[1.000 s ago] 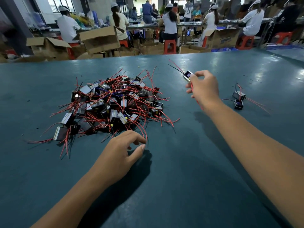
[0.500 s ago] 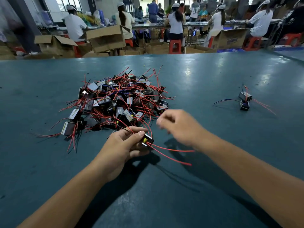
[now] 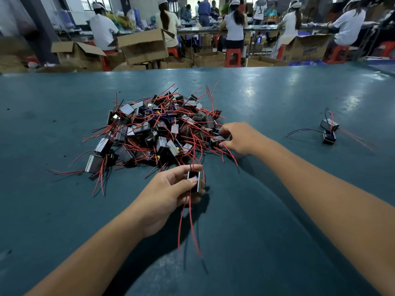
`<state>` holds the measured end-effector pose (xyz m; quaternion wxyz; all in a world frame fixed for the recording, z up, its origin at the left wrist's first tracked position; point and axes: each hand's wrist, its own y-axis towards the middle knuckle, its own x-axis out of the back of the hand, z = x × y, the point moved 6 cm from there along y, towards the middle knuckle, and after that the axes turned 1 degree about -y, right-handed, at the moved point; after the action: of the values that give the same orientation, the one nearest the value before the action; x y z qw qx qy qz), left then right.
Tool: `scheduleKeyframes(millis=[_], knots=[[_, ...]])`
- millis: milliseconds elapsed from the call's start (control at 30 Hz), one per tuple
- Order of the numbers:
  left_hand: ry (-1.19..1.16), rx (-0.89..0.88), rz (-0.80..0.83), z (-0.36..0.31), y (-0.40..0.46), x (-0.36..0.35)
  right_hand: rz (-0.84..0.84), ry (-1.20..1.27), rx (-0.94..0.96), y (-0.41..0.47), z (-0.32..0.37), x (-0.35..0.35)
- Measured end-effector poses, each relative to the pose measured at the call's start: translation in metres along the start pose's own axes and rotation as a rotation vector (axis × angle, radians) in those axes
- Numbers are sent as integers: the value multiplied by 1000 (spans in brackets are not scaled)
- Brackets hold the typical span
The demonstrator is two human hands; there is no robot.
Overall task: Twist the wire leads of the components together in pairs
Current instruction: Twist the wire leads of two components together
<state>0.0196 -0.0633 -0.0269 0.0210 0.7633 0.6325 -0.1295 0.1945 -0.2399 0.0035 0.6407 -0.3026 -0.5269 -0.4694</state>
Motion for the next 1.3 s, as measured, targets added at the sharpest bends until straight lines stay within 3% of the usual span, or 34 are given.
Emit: scheduleKeyframes(millis=[200,433,600,733,900,1067,1300], knots=[[72,-79,-8,-6,-3,-2,-91,49,53,-5,0,5],[101,-23,-4,-2,-4,1,-131,234,-111,-26,-5,29],[29,28,1,1,-1,0,-134,647,-267,-54,-6,39],[99,-2,-1,-3,-3,-1,-145,818,-318,-82,-11,40],[197,-61,-10,-8,-6,1,125,1477,-453,-109,-2,18],[246,-84,-9,-11,-9,4,166,1339,-431,-132,-1,6],[227,-45,-94,-10,-4,13,217,905,-197,-147,10,-6]])
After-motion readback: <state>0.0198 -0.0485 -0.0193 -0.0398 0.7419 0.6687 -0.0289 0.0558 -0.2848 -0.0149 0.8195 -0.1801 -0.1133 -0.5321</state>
